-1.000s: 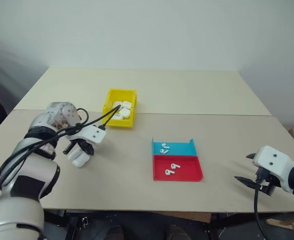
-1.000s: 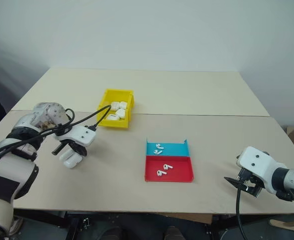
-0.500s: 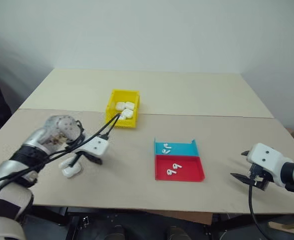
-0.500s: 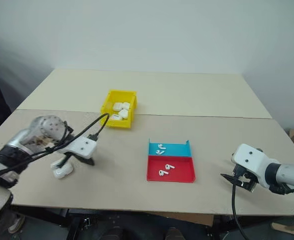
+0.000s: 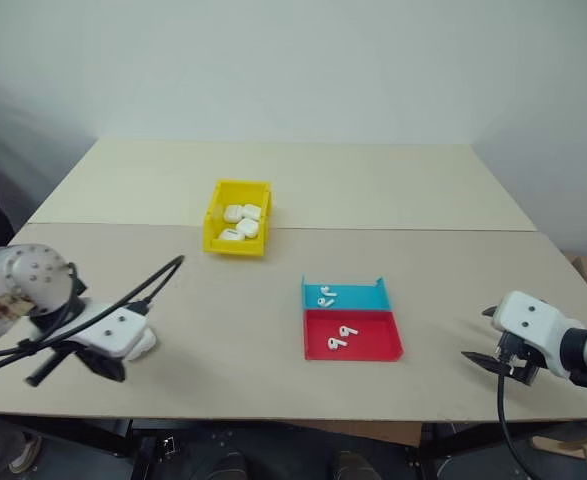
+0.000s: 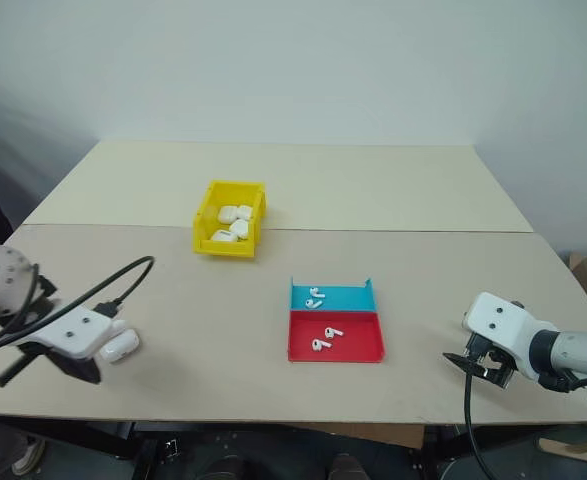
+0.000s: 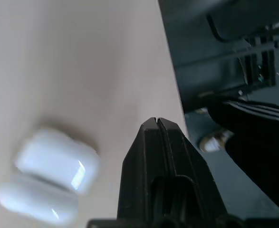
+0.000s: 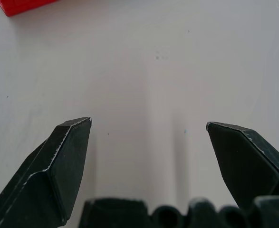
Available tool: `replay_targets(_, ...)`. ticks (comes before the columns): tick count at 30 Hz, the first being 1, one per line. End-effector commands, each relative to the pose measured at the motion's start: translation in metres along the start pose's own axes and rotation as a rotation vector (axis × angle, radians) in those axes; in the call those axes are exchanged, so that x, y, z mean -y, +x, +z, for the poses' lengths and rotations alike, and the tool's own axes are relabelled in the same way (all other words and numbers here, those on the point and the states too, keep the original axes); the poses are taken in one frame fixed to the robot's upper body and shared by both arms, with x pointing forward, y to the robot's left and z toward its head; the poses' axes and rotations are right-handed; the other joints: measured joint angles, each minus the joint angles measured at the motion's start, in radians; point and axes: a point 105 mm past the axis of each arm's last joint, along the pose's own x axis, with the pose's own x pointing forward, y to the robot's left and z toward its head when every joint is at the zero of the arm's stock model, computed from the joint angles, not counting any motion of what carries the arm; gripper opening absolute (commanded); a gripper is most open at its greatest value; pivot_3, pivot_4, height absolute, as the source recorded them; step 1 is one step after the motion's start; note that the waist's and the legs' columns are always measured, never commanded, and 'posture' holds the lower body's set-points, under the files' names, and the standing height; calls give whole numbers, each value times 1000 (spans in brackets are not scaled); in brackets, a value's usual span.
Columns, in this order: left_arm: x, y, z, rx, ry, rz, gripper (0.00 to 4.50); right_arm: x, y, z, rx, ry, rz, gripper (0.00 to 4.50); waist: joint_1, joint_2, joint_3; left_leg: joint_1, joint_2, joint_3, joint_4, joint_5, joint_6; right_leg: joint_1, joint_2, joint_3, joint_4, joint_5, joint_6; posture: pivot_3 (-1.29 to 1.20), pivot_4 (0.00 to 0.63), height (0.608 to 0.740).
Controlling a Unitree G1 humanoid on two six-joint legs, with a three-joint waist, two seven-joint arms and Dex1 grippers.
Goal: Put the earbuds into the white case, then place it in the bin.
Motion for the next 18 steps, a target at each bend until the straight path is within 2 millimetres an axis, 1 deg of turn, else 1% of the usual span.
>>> replay_targets(1, 6, -5, -16, -91, -24, 1, 32, 6, -2, 7, 13, -42, -17, 4500, 4, 0, 0, 1, 0, 0, 0, 0, 0, 1, 0, 0, 0, 0, 1, 0, 150, 740)
replay_targets(4, -4, -5, -32, -161, -50, 43, 32, 6, -1, 7, 13, -46, -16, 4500, 14, 0, 0, 1, 0, 0, 0, 0, 0, 1, 0, 0, 0, -1, 1, 0, 150, 740)
replay_targets(6, -12, -2, -33, -145, -80, 70, 32, 7, 0, 7, 14, -51, -13, 4500, 20, 0, 0, 1, 0, 0, 0, 0, 0, 1, 0, 0, 0, -1, 1, 0, 150, 740)
replay_targets(10, -22, 3, -34, -139, -87, 90, 32, 9, 1, 9, 16, -57, -19, 4500, 22, 0, 0, 0, 0, 1, 0, 0, 0, 0, 0, 0, -1, 0, 0, 0, 150, 740)
replay_targets(14, -34, 5, -47, -203, -87, 139, 32, 9, -1, 8, 14, -53, -26, 4500, 22, 0, 0, 0, 0, 1, 0, 0, 0, 0, 0, 0, -1, 0, 0, 0, 150, 740)
replay_targets(18, -42, 3, -47, -216, -62, 147, 32, 7, -1, 7, 12, -50, -24, 4500, 22, 0, 0, 0, 0, 1, 0, 0, 0, 0, 0, 0, -1, 0, 0, 0, 150, 740)
